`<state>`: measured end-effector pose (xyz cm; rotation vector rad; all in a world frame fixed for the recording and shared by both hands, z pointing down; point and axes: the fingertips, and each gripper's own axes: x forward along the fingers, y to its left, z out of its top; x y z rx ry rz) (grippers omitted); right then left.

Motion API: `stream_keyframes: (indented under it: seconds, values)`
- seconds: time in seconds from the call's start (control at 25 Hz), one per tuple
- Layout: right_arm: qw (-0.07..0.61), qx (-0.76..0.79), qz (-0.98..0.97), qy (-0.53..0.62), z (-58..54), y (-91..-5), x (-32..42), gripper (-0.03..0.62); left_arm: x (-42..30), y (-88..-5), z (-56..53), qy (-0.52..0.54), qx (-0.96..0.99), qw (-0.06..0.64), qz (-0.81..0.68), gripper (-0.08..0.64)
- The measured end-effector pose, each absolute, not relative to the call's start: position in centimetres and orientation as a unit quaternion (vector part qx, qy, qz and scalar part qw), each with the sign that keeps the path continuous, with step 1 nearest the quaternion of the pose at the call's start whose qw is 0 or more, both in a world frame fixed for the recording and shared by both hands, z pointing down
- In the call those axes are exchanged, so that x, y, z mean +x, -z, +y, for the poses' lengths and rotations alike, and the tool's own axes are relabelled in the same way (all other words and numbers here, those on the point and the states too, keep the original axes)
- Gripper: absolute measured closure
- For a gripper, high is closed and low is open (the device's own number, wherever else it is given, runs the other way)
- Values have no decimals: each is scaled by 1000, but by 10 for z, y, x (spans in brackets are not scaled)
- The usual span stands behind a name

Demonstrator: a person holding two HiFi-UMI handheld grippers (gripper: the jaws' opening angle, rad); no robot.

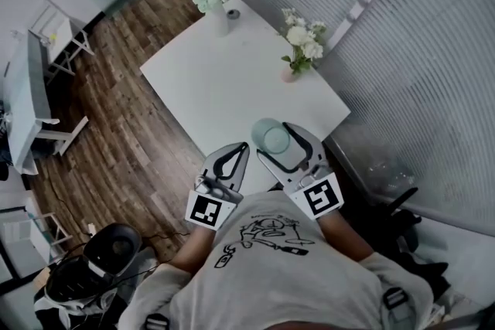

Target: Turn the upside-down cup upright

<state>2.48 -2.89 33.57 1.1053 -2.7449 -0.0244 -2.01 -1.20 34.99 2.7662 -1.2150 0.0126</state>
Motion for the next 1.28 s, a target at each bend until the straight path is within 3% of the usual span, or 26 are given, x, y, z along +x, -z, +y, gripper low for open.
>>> stream_keyframes:
  seconds: [0.6,1.28]
  values:
    - [67,373,-925,9,-18,-306,37,267,-9,-332,-2,-6,918,56,-392,555]
    - [-76,387,-898,-196,-27,-317,50,268,-17,-316,-5,20,933,59,-355,548]
